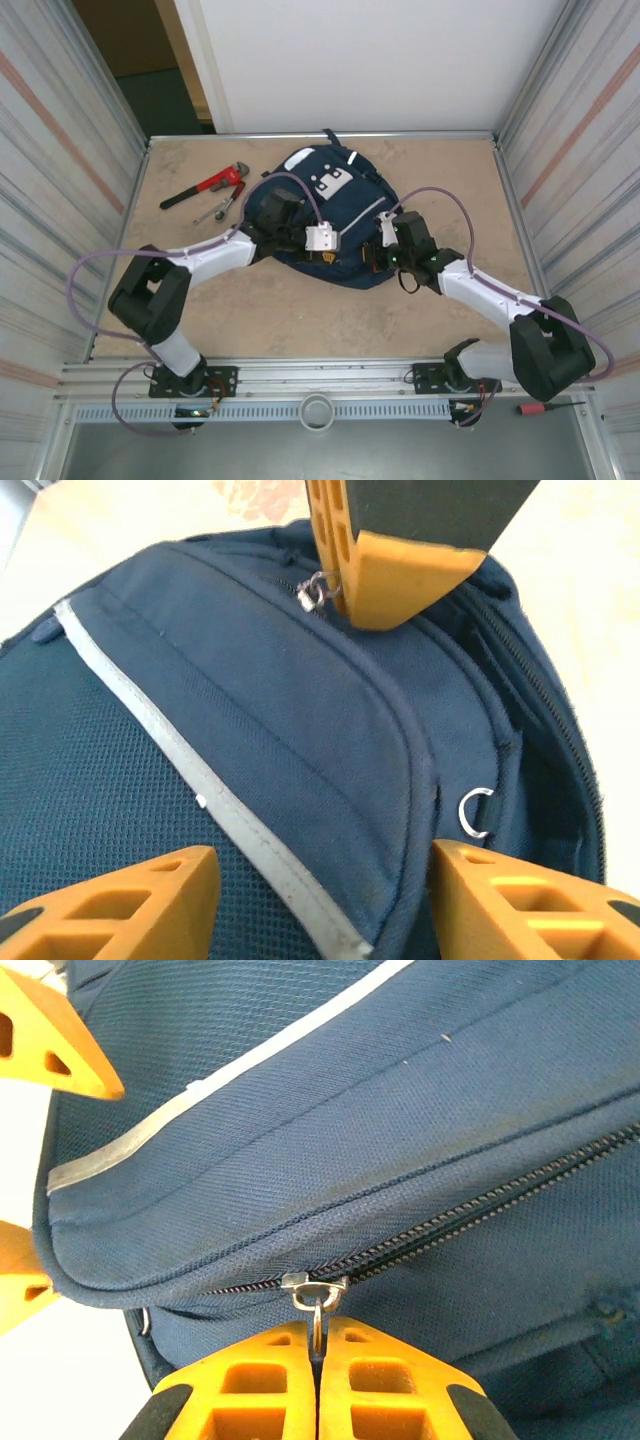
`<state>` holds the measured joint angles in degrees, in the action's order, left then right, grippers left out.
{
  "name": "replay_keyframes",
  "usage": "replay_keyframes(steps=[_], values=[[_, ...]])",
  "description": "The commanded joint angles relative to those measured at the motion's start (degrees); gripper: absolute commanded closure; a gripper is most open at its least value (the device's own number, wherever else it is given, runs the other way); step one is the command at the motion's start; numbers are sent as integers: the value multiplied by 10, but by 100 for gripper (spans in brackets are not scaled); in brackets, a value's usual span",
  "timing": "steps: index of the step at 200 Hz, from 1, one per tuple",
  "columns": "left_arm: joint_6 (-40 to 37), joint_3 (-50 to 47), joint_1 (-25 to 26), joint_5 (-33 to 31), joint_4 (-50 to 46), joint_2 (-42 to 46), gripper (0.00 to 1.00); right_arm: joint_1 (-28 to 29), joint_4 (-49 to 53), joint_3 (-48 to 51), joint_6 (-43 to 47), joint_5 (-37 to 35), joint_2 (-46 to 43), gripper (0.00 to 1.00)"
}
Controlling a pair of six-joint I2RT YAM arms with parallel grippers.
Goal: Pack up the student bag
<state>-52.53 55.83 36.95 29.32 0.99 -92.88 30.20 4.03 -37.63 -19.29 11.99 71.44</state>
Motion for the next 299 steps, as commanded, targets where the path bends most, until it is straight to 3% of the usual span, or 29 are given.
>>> replay_keyframes(steps=[1,37,68,100,133,158,186,216,241,279,299], values=[[37,-18,31,-18,32,45,36,26,4,-26,-6,21,-32,100],[23,2,52,-71,4,18,37,45,-7,-30,6,39,-52,100],[12,16,41,-77,-6,-1,55,47,-15,-10,16,49,-75,100],[8,24,16,-7,-10,-1,89,28,21,1,27,15,-84,100],[19,10,-26,100,3,17,96,-63,91,-16,7,-22,-60,100],[48,-20,-66,159,55,30,96,-102,108,-33,-1,-36,-40,100],[50,-32,-84,106,51,26,92,-85,84,-43,9,-1,-29,100],[61,-37,-66,40,23,46,56,-32,54,-43,24,13,-40,100],[60,-41,-18,-9,0,85,42,-10,15,-37,6,44,-51,100],[44,-13,26,-69,-34,74,38,31,-11,-45,0,60,-61,100],[37,10,29,-75,-51,47,42,44,-17,-45,0,63,-68,100]])
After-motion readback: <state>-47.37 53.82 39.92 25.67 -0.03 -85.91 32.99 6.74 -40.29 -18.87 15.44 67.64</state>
